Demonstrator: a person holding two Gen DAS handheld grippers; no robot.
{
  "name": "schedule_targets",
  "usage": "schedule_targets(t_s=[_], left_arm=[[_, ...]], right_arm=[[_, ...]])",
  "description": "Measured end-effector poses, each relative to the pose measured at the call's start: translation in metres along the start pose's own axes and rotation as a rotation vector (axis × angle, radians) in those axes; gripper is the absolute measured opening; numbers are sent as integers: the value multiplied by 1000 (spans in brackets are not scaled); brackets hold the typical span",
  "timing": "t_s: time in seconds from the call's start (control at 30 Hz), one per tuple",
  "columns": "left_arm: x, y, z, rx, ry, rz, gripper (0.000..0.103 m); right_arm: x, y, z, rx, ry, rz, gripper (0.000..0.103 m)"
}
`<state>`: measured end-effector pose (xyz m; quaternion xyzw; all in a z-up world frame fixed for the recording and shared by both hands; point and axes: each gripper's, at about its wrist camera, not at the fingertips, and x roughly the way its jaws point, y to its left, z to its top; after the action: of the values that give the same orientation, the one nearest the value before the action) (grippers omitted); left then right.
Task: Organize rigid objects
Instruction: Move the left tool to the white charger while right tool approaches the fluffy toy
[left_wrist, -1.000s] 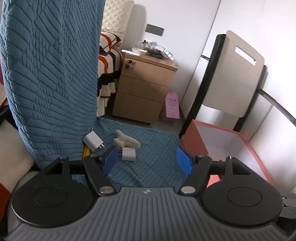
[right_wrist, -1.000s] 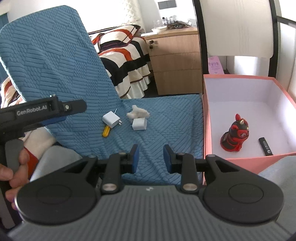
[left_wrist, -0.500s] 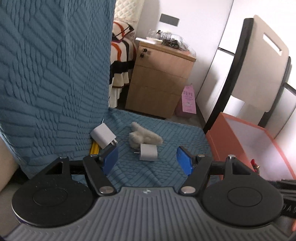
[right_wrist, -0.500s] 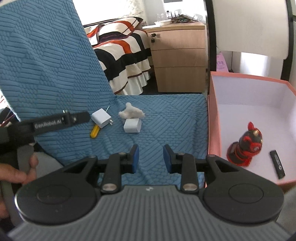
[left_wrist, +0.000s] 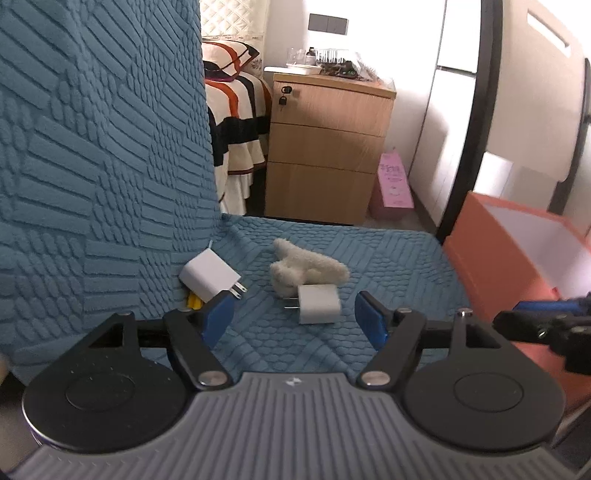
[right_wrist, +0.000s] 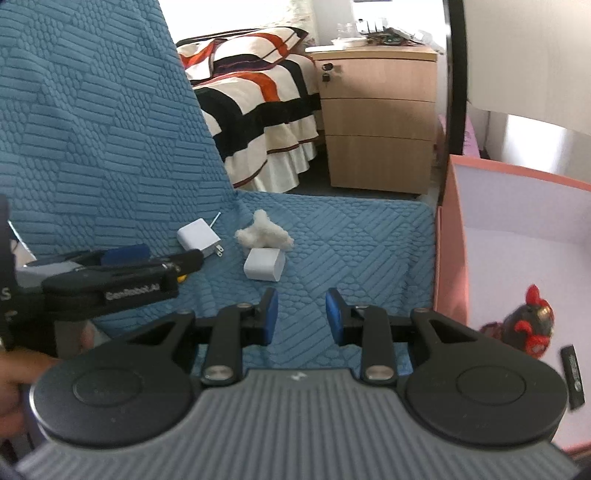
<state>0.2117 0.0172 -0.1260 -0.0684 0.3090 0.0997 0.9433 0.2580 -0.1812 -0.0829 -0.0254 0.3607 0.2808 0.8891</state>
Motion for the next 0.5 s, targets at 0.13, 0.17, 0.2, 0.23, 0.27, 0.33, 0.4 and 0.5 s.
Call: schedule_targets(t_s=[0.13,0.17,0.2,0.23,0.27,0.33,0.4,0.5], left_arm=[[24,-2,-4,55,9,83,82],[31,-2,-6,68,14,97,82],[37,0,-7,81,23,105,82],[43,0,-7,97,40,115,82],[49,1,-7,116,53,129,82],[58,2,-6,148,57,147,82],[69,0,-7,190,78,157,82],[84,-4,-10,285,96,180,82]], right_arm=[[16,-3,-2,-34,5,12,33],[22,-4,-2,-32,18,26,33],[27,-4,-1,-32,29,33,33],[30,-3,-1,-44,34,39,33],[33,-1,0,-68,30,42,33],[42,2,1,-103,26,45,33],[52,1,3,-101,42,63,33],[67,3,7,-119,53,75,33]])
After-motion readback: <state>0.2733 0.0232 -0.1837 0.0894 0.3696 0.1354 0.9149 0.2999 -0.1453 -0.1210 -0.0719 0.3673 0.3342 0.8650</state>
